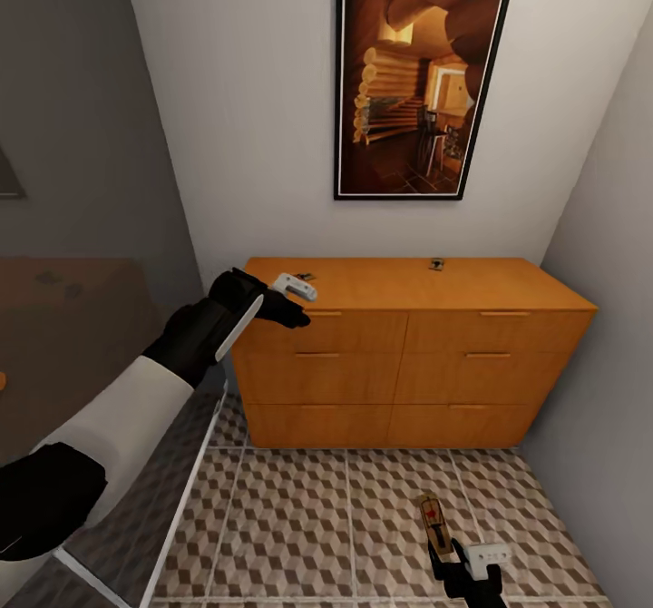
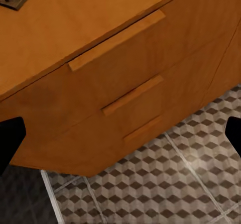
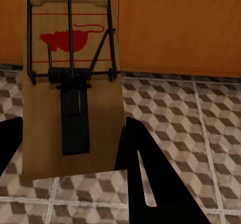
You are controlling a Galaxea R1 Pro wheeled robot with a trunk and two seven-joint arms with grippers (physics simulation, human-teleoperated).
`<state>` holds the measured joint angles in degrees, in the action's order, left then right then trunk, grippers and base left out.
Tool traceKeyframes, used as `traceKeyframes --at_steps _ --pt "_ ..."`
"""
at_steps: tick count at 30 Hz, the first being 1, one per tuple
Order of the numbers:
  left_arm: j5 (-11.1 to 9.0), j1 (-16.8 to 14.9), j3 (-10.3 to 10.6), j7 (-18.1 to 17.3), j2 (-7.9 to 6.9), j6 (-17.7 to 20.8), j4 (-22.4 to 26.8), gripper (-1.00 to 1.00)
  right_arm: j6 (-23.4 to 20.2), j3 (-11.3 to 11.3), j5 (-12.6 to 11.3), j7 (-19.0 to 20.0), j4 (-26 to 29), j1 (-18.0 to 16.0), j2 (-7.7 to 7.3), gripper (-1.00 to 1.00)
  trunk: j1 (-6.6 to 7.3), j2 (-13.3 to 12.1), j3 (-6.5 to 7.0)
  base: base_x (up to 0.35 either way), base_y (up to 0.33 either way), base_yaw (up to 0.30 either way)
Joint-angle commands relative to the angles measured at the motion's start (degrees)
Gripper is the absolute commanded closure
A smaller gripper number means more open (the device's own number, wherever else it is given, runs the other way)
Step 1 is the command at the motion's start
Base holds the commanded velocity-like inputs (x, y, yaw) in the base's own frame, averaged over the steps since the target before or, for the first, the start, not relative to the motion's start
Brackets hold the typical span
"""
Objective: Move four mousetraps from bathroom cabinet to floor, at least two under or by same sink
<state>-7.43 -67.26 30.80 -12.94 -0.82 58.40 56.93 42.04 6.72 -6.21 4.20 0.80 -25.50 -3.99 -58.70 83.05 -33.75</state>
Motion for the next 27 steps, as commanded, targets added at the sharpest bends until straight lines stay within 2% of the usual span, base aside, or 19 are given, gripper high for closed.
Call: traceKeyframes --at_steps 1,5,11,12,13,14,16,17,27 --pt "-0.55 -0.07 0.28 0.32 -0.06 0.23 0.05 -1.0 -0.06 0.31 -0.65 0.41 -0.06 0.29 0.0 1.0 -0.03 0.03 -0.06 0.329 0.0 0.0" --pt "-0.53 -0.07 0.4 0.31 -0.06 0.23 0.1 -1.0 -4.44 0.31 -0.65 0.48 -0.09 2.71 0.03 1.0 -0.03 0.03 -0.06 0.325 0.0 0.0" --pt "-0.49 -0.07 0.32 0.33 -0.06 0.23 0.47 -1.0 -8.58 0.31 -0.65 0.67 -0.09 5.1 0.11 1.0 -0.03 0.03 -0.06 0.23 0.0 0.0" --pt "-0.49 -0.07 0.32 0.33 -0.06 0.23 0.53 -1.0 -10.43 0.31 -0.65 0.69 -0.09 5.26 0.18 1.0 -0.03 0.03 -0.06 0.075 0.0 0.0" --pt "-0.48 -0.07 0.32 0.32 -0.06 0.23 0.58 -1.0 -15.01 0.31 -0.67 0.7 -0.09 5.4 0.31 1.0 -0.03 0.03 -0.06 0.038 0.0 0.0" --pt "-0.48 -0.07 0.31 0.33 -0.06 0.23 0.59 -1.0 -16.86 0.31 -0.68 0.72 -0.07 5.43 0.36 1.0 -0.03 0.03 -0.06 0.031 0.0 0.0" --pt "-0.48 -0.07 0.31 0.31 -0.06 0.23 0.64 -1.0 -23.37 0.31 -0.71 0.95 0.01 5.5 0.48 1.0 -0.03 0.03 -0.06 0.016 0.0 0.0" --pt "-0.48 -0.07 0.31 0.32 -0.06 0.23 0.67 -1.0 -25.18 0.31 -0.72 0.98 0.04 5.52 0.51 1.0 -0.03 0.03 -0.06 0.008 0.0 0.0" --pt "-0.48 -0.07 0.31 0.32 -0.06 0.23 0.72 -1.0 -29.63 0.31 -0.72 0.61 0.24 5.55 0.66 1.0 -0.03 0.03 -0.06 0.002 0.0 0.0"
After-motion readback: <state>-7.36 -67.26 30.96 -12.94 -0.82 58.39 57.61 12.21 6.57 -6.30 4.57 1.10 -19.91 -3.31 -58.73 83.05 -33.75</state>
